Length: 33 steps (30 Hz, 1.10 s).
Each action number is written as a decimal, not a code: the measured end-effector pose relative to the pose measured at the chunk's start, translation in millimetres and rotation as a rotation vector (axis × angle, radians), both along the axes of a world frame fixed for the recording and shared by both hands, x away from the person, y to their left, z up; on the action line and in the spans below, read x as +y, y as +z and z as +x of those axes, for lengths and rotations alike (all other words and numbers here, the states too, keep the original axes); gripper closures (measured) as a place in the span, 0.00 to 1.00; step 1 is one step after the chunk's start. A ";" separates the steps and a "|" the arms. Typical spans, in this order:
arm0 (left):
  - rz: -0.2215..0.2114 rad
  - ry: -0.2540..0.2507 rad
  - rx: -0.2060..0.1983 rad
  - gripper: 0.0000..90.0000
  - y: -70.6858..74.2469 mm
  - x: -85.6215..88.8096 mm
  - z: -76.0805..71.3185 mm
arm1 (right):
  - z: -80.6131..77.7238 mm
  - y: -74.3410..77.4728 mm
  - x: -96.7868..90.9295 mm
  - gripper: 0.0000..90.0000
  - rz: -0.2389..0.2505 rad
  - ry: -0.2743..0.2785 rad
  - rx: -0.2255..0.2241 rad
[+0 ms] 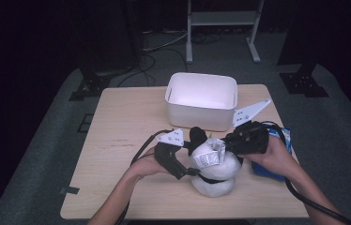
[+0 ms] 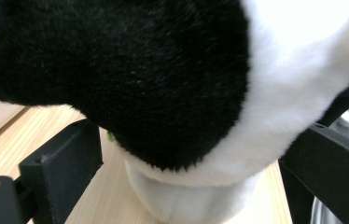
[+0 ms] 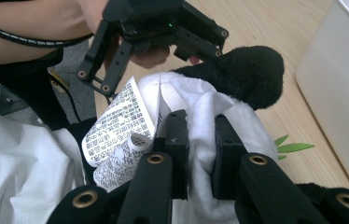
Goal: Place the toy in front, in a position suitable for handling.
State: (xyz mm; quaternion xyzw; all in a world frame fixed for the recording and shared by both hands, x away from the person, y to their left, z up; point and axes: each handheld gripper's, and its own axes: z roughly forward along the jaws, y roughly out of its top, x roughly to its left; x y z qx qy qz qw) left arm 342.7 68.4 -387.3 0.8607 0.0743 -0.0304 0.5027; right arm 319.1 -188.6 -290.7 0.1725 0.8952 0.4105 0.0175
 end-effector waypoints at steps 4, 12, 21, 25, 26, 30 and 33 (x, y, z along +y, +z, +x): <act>-0.064 -0.038 0.006 0.16 -3.0 0.1 2.9 | 0.4 -0.4 0.0 0.88 0.008 -0.004 -0.002; -0.021 -0.037 -0.033 0.26 9.9 9.7 1.5 | 2.0 2.0 7.5 0.88 0.046 0.002 -0.018; 0.042 0.009 -0.089 0.27 29.5 35.4 -4.4 | 6.8 0.1 23.2 0.88 0.091 0.018 -0.018; 0.069 0.019 -0.102 0.28 36.8 47.5 -8.8 | 7.7 -2.2 31.5 0.88 0.104 0.036 -0.011; 0.075 0.022 -0.102 0.28 37.8 50.1 -9.8 | 7.5 -2.5 33.2 0.88 0.104 0.040 -0.010; 0.094 0.037 -0.105 0.27 38.5 51.6 -13.0 | 6.8 -0.9 38.2 0.88 0.076 0.046 -0.023; 0.098 0.042 -0.099 0.27 38.4 48.2 -12.6 | 6.5 3.4 38.6 0.88 0.048 0.036 -0.038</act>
